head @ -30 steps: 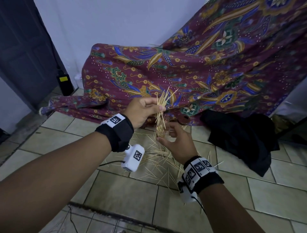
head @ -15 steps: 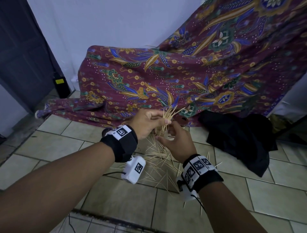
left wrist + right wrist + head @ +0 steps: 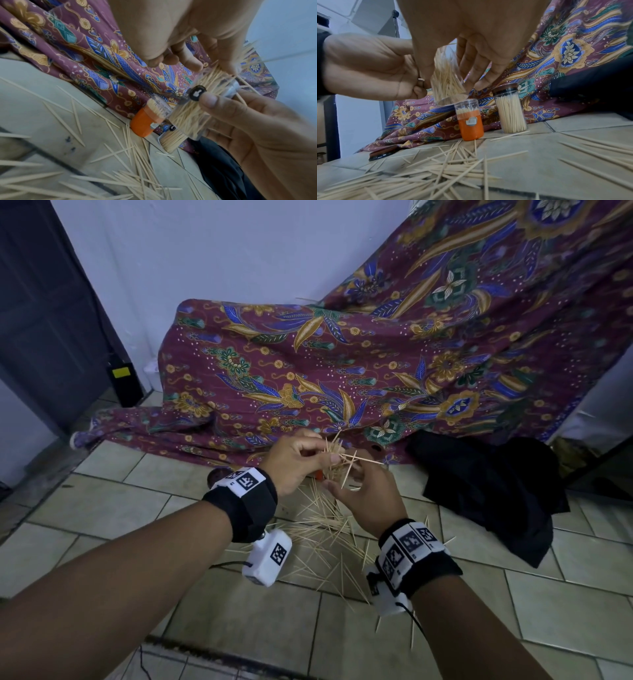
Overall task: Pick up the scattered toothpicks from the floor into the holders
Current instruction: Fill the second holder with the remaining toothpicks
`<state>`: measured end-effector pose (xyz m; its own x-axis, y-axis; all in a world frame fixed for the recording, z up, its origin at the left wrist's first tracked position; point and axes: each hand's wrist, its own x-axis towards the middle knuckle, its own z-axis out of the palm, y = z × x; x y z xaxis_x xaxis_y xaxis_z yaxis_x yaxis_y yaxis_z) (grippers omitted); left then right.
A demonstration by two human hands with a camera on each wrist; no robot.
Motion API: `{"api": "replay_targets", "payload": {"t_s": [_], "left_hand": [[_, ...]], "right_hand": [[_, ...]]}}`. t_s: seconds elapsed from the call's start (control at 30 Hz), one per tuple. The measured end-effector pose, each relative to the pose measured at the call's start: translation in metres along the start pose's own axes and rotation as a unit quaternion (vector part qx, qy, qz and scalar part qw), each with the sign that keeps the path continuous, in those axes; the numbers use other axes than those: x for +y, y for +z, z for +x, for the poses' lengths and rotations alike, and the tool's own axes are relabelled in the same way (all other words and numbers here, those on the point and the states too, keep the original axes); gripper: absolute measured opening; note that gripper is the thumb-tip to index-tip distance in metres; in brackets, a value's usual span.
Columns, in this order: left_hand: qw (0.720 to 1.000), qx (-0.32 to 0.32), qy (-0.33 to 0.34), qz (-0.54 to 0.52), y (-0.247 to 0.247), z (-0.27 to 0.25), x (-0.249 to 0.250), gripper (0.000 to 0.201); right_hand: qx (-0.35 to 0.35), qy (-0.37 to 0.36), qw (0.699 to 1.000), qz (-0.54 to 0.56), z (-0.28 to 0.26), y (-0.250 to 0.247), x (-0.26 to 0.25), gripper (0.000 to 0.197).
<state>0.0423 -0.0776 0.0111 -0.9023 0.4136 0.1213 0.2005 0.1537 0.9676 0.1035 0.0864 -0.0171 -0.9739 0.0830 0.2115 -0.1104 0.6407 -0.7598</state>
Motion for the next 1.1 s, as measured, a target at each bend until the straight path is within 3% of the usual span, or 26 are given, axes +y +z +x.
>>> {"api": "replay_targets", "payload": {"t_s": [0.27, 0.63, 0.9, 1.1], "left_hand": [[0.996, -0.025, -0.016, 0.083, -0.004, 0.001, -0.001, 0.023], [0.985, -0.055, 0.012, 0.161, -0.014, 0.008, 0.016, 0.002], [0.983, -0.060, 0.033, 0.172, -0.018, 0.009, 0.028, 0.010], [0.958, -0.099, 0.078, 0.259, -0.012, 0.008, 0.027, 0.012]], "right_hand": [[-0.007, 0.001, 1.000, 0.000, -0.002, -0.002, -0.001, 0.048], [-0.013, 0.008, 1.000, -0.010, -0.002, -0.003, -0.001, 0.047], [-0.011, 0.006, 1.000, -0.007, -0.002, -0.006, -0.001, 0.048], [-0.008, -0.004, 1.000, -0.011, 0.000, -0.005, -0.001, 0.046]]}}
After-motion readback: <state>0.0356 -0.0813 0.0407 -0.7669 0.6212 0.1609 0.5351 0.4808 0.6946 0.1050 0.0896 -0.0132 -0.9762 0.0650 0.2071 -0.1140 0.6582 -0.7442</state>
